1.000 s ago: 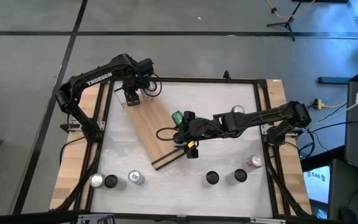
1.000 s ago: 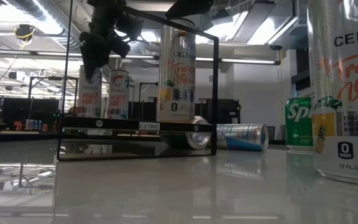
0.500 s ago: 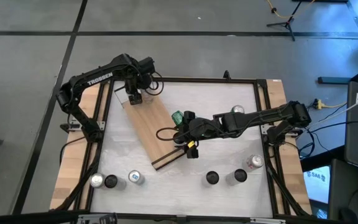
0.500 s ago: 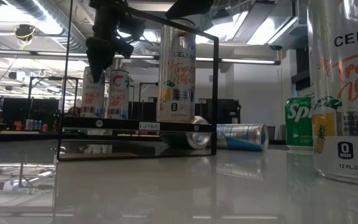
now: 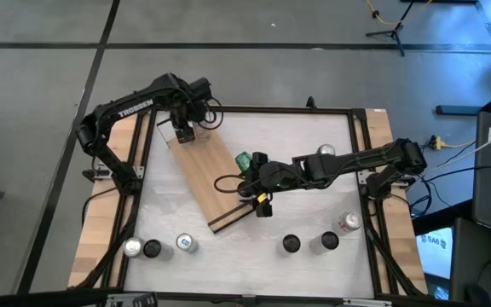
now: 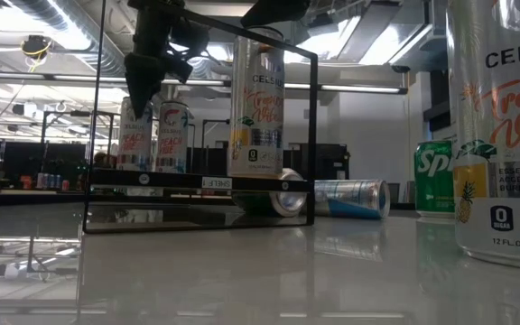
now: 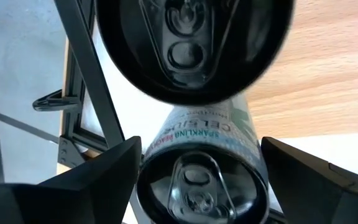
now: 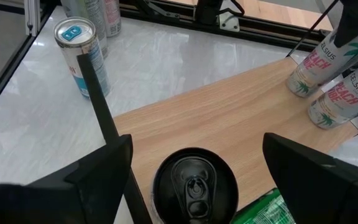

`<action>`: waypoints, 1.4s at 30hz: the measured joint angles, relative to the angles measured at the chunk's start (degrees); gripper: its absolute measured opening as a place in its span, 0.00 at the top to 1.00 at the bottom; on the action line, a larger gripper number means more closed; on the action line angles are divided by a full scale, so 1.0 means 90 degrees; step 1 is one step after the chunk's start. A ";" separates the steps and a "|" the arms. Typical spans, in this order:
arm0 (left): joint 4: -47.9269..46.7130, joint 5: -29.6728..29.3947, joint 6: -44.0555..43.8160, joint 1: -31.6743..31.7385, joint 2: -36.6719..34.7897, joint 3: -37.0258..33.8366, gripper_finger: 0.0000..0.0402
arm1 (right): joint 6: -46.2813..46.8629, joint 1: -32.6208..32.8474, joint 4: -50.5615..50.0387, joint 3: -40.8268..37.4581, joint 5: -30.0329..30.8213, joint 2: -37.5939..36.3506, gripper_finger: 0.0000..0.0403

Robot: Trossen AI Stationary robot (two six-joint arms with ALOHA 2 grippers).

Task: Place canned beverage on shelf
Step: Put the white pink soda can on the shelf aligned with the other white pink soda can, then put the white yellow soda can on the shelf aligned with the other white yellow soda can

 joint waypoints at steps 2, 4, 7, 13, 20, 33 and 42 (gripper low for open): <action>-0.0077 0.0046 -0.0037 0.0000 0.0000 0.0092 0.20 | 0.0000 0.0000 -0.0015 0.0000 -0.0002 -0.0011 0.12; -0.0145 0.0065 -0.0047 -0.0003 0.0000 0.0212 0.20 | 0.0000 0.0000 -0.0011 0.0000 -0.0001 -0.0031 0.12; -0.0142 0.0065 -0.0050 -0.0043 0.0000 0.0441 0.20 | 0.0000 0.0000 -0.0031 0.0000 -0.0002 -0.0087 0.12; -0.0168 0.0071 -0.0053 -0.0132 0.0000 0.1160 0.20 | 0.0000 0.0000 -0.0213 0.0000 0.0006 -0.0246 0.12; -0.0436 0.0066 -0.0162 -0.0372 0.0000 0.2093 0.20 | 0.0000 0.0000 -0.0605 -0.0002 0.0010 -0.0542 0.12; -0.0465 0.0088 -0.1457 -0.1368 0.0000 0.2733 0.20 | 0.0610 0.0007 -0.1996 -0.0002 0.0005 -0.1478 0.12; -0.0326 0.0081 -0.2129 -0.2288 0.0000 0.2733 0.20 | 0.1147 0.0412 -0.2883 0.0000 -0.0051 -0.1905 0.12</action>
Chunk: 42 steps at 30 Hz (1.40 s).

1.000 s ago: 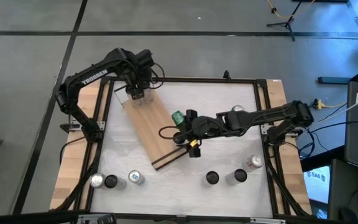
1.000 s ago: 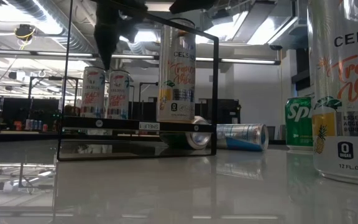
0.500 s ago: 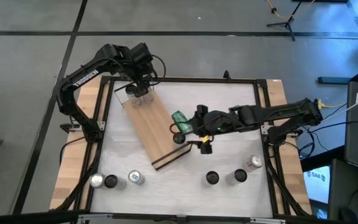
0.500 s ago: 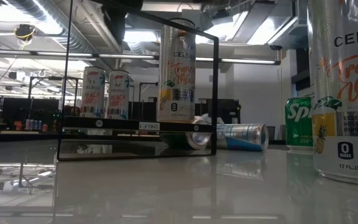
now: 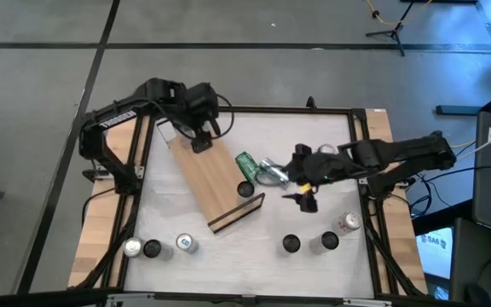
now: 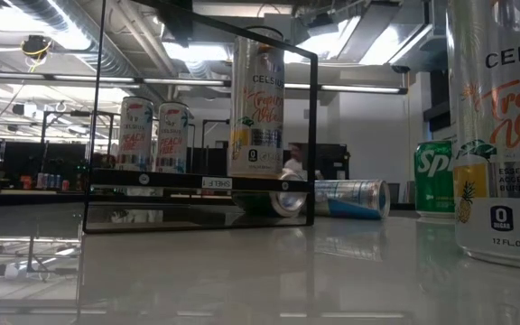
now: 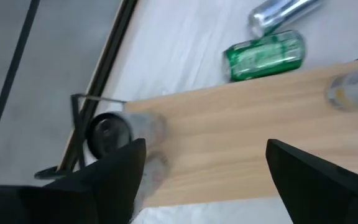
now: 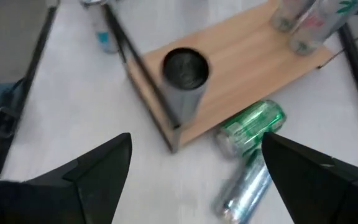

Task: Place canned beverage on shelf
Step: Put the white yellow soda can on the shelf aligned with the other white yellow soda can

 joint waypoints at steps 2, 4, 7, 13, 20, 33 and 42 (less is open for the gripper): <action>0.0147 -0.0004 -0.0106 -0.0207 0.0000 0.0000 0.20 | 0.0178 0.0189 -0.0183 0.0000 0.0000 -0.0016 0.12; 0.0335 -0.0013 -0.0138 -0.0404 0.0000 -0.0002 0.20 | 0.0392 0.0366 -0.0349 0.0000 -0.0002 -0.0014 0.12; 0.0633 -0.0016 -0.0148 -0.0666 0.0000 -0.0005 0.20 | 0.0773 0.0627 -0.0627 0.0000 -0.0053 -0.0014 0.12; 0.1094 -0.0022 -0.0158 -0.1120 0.0002 -0.0005 0.20 | 0.1402 0.1094 -0.0721 0.0000 -0.0640 -0.0014 0.12; 0.1321 -0.0199 -0.0236 -0.1544 0.0002 -0.0005 0.20 | 0.1662 0.1647 -0.0455 0.0000 -0.0835 0.0039 0.12; 0.1490 -0.0238 -0.0325 -0.1982 0.0002 -0.0007 0.20 | 0.1699 0.2281 -0.0239 0.0000 -0.0332 0.0927 0.12; 0.1490 -0.0239 -0.0324 -0.2188 0.0002 -0.0007 0.20 | 0.1743 0.2258 -0.0275 0.0000 -0.0355 0.1566 0.12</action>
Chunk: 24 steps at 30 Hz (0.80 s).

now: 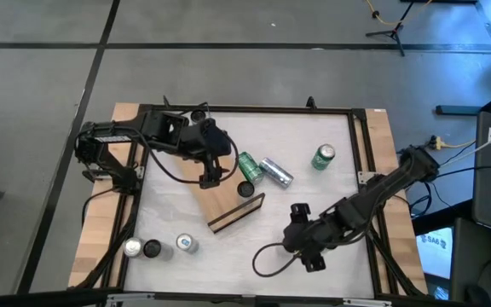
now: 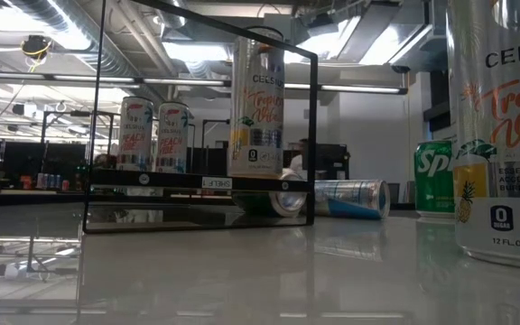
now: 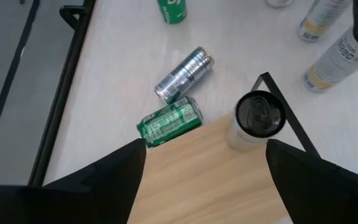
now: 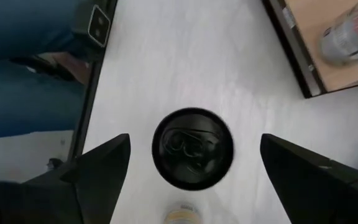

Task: Place canned beverage on shelf
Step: Put the white yellow soda can on the shelf aligned with the other white yellow soda can

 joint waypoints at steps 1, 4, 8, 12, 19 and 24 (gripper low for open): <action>0.0000 0.0002 -0.0002 -0.0015 0.0000 0.0000 0.20 | 0.0000 0.0001 0.0002 0.0000 -0.0001 0.0048 0.12; -0.0001 -0.0001 -0.0002 -0.0058 0.0000 0.0000 0.20 | 0.0000 0.0001 -0.0004 0.0000 -0.0016 0.0178 0.12; -0.0001 0.0002 -0.0002 -0.0083 0.0000 0.0000 0.20 | 0.0000 0.0001 -0.0086 0.0000 -0.0024 0.0337 0.12; 0.0003 -0.0001 -0.0180 -0.0082 0.0000 -0.0002 0.20 | 0.0002 0.0001 -0.0221 0.0000 0.0024 0.0454 0.12; 0.0019 0.0002 -0.0265 -0.0082 0.0000 -0.0002 0.20 | -0.0011 -0.0002 -0.0248 0.0000 0.0028 0.0693 0.12; 0.0046 0.0002 -0.0273 -0.0080 0.0002 -0.0002 0.20 | -0.0065 -0.0002 -0.0234 -0.0002 0.0027 0.0747 0.12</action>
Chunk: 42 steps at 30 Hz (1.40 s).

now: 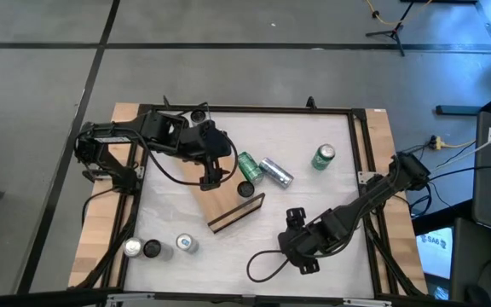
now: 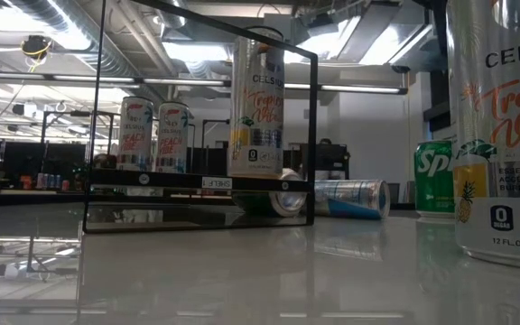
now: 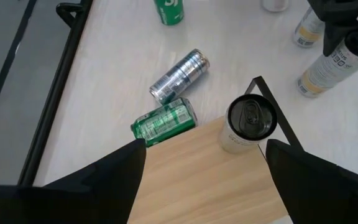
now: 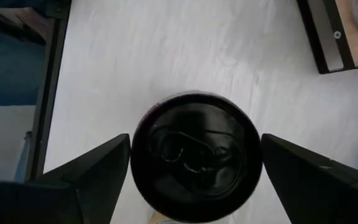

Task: Place canned beverage on shelf
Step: Put the white yellow soda can on the shelf aligned with the other white yellow soda can

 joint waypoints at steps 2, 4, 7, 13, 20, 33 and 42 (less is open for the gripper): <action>0.0001 -0.0001 0.0000 0.0000 -0.0002 0.0000 0.20 | -0.0002 0.0000 0.0000 -0.0025 0.0041 0.0000 0.12; 0.0002 0.0000 0.0000 0.0000 0.0000 0.0000 0.20 | -0.0003 0.0000 0.0069 -0.0101 0.0057 0.0003 0.12; 0.0001 0.0000 -0.0003 0.0000 -0.0001 0.0000 0.20 | -0.0003 0.0000 0.0189 -0.0204 0.0061 0.0003 0.12; 0.0000 0.0000 -0.0010 0.0000 -0.0002 0.0000 0.20 | -0.0006 0.0000 0.0492 -0.0311 0.0175 0.0003 0.13; 0.0000 0.0000 -0.0012 0.0000 0.0000 0.0000 0.20 | 0.0014 0.0000 0.0507 -0.0396 0.0155 0.0003 0.27; -0.0002 0.0002 0.0166 0.0002 -0.0001 0.0000 0.20 | -0.0288 -0.0133 0.0242 -0.0056 -0.0247 0.0015 0.37; -0.0374 0.0024 0.0203 0.0002 -0.0164 0.0000 0.20 | -0.0944 -0.0688 -0.0801 0.0885 -0.0726 0.0002 0.38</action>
